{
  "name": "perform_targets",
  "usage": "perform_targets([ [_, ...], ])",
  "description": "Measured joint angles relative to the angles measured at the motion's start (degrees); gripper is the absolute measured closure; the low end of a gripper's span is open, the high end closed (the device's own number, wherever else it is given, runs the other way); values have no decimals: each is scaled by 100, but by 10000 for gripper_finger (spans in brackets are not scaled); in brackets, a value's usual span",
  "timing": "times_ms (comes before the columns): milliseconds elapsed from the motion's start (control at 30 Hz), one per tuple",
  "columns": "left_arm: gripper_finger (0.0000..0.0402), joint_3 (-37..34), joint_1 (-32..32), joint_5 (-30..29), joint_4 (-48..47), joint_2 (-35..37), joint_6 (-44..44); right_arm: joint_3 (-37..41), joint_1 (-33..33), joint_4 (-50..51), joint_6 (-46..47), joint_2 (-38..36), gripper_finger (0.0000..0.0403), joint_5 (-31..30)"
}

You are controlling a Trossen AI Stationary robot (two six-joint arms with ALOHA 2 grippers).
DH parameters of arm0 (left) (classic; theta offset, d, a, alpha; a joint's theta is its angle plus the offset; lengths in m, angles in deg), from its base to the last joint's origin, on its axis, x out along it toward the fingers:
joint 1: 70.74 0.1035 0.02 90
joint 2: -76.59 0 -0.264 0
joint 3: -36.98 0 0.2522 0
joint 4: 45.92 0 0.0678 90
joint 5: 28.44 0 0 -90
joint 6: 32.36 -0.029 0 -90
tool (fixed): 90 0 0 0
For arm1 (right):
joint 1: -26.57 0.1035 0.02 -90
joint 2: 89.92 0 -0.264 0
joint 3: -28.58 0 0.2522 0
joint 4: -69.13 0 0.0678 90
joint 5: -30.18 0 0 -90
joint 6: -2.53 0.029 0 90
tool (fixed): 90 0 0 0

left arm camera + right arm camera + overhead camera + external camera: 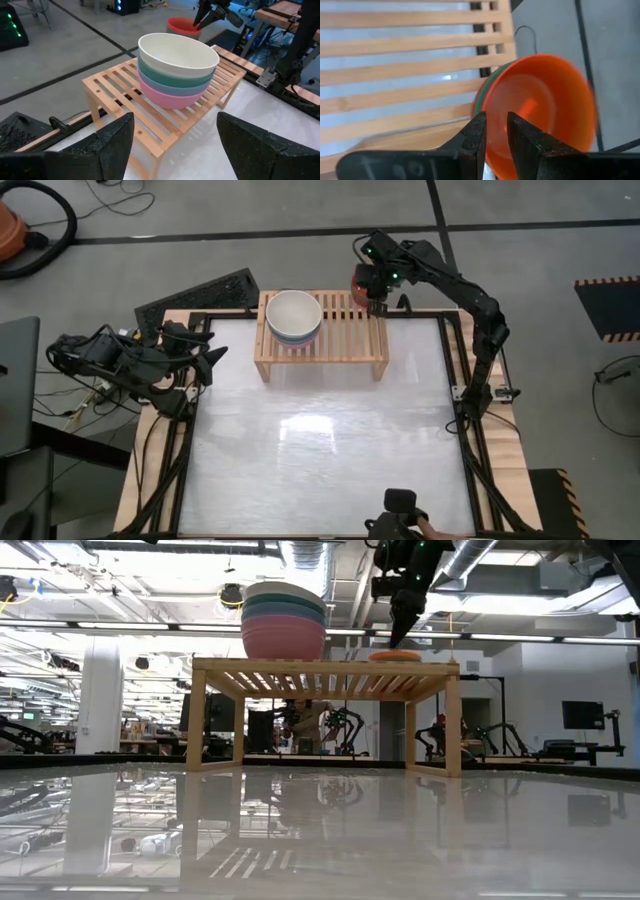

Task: Place and stack bowls onto a shelf
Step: Stack the orange transparent bowl on top of the blue transparent bowl on the shelf, then return to Home Position

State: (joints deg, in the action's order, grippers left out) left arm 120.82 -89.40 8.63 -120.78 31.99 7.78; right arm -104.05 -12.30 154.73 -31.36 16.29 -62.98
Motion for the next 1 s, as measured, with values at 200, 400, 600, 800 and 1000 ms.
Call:
perform_targets([
  [200, 133, 0, 0, 0, 73, 0, 49, -663, 131, 12, 213, -2, 307, 32],
  [400, 133, 456, 0, 595, 1202, 34, -672, -1451, 527, -269, 827, -518, 320, 291],
  [600, 133, 1365, -4, 890, 1570, 44, -1548, -1307, 986, -630, 1162, -1740, 321, 326],
  [800, 133, 1755, -1, 872, 1436, 158, -1688, -1303, 1327, 29, 1341, -2667, 321, 345],
  [1000, 133, 1743, 0, 1109, 1358, 411, -1790, -1273, 1391, 415, 2114, -3228, 321, 1911],
])
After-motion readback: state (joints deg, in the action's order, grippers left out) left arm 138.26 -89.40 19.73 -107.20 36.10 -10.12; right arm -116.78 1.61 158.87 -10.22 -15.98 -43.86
